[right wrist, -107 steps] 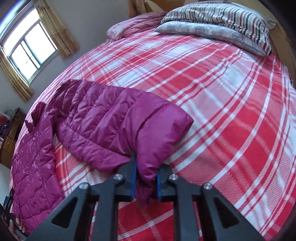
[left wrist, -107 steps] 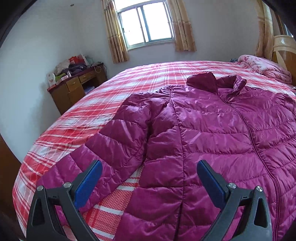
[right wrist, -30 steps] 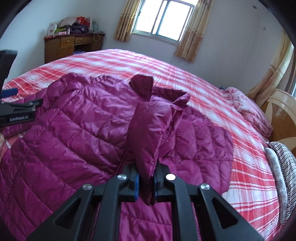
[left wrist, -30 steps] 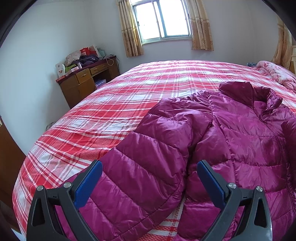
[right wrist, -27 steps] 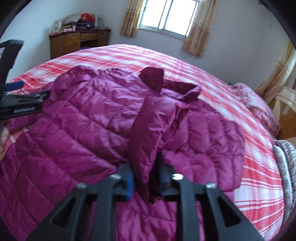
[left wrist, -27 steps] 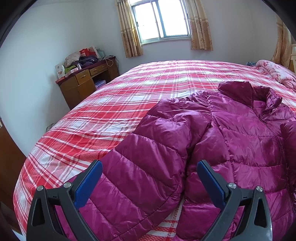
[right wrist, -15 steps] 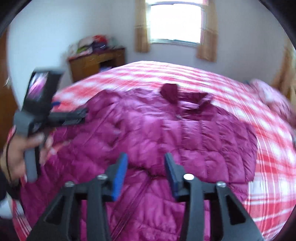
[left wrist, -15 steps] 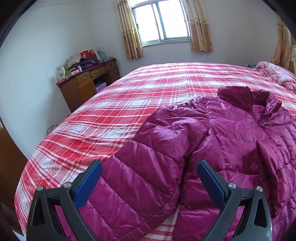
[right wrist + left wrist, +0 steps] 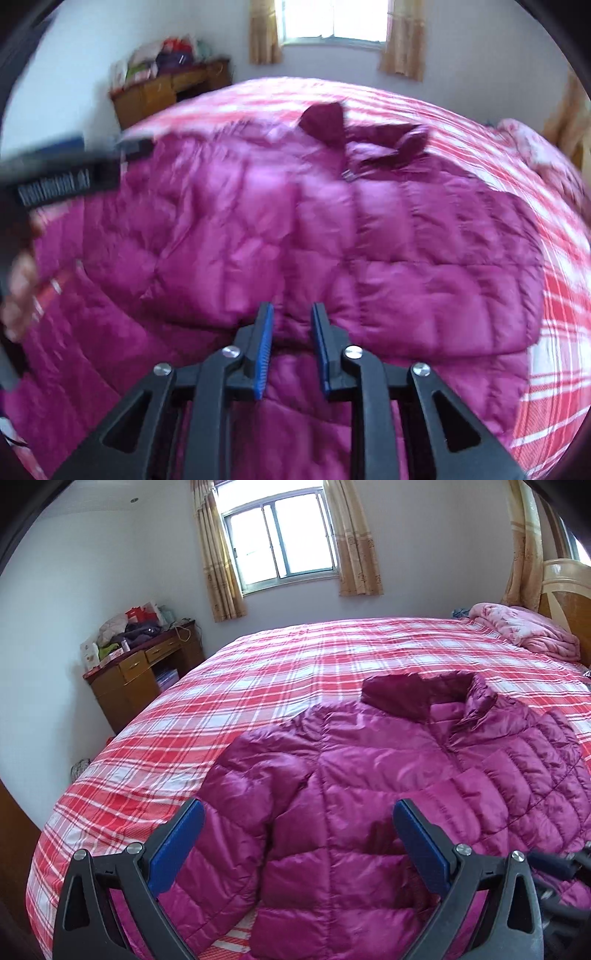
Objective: Fold large clothes
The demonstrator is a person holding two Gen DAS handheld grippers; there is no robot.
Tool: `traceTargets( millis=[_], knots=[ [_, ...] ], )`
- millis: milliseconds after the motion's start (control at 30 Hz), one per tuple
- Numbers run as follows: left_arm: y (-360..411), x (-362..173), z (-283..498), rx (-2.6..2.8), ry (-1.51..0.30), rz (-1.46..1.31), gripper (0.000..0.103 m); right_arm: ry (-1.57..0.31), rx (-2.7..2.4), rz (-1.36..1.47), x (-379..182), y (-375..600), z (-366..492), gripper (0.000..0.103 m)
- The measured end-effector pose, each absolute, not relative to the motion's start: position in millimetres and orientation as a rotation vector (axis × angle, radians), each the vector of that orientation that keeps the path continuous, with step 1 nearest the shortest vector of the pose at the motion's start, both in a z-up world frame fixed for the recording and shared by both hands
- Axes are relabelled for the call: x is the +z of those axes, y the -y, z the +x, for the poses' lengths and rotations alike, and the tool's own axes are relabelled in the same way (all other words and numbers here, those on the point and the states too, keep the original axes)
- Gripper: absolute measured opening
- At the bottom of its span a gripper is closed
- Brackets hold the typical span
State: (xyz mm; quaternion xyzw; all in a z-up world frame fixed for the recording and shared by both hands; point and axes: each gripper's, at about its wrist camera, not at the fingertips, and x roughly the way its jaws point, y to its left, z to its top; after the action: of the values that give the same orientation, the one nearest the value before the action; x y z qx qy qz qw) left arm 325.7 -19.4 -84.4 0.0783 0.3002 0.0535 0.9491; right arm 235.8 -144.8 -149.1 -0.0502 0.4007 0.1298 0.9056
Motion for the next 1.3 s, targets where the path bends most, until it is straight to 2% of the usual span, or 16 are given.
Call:
traceTargets(
  millis=[200,333,533,667,833,967,1000,1067,1300],
  knots=[
    [69,-79,331,0.042,-0.580,0.174,0.102,-0.765,-0.011,0.191,-124,259,261,0.025],
    [97,-106,346,0.104,-0.593,0.278,0.102,-0.746,-0.087,0.278,-126,299,282,0.025],
    [85,-156,373,0.237,-0.722,0.391,0.102,-0.797,-0.028,0.246,-144,298,312,0.024],
    [72,-160,370,0.236,-0.729,0.384,0.102,-0.859,0.007,0.180,-169,287,317,0.025],
    [63,-148,365,0.230,-0.731,0.324,0.102,-0.820,-0.037,0.181,-151,294,307,0.022],
    [66,-102,341,0.187,-0.575,0.226,0.102,-0.736,-0.054,0.154,-122,282,295,0.027],
    [72,-97,338,0.157,-0.564,0.220,0.102,-0.744,-0.048,0.150,-122,277,297,0.037],
    [84,-96,338,0.077,-0.586,0.215,0.102,-0.760,-0.035,0.140,-125,266,302,0.048],
    [96,-161,363,0.048,-0.782,0.229,0.102,-0.845,-0.036,0.110,-170,246,304,0.048]
  ],
)
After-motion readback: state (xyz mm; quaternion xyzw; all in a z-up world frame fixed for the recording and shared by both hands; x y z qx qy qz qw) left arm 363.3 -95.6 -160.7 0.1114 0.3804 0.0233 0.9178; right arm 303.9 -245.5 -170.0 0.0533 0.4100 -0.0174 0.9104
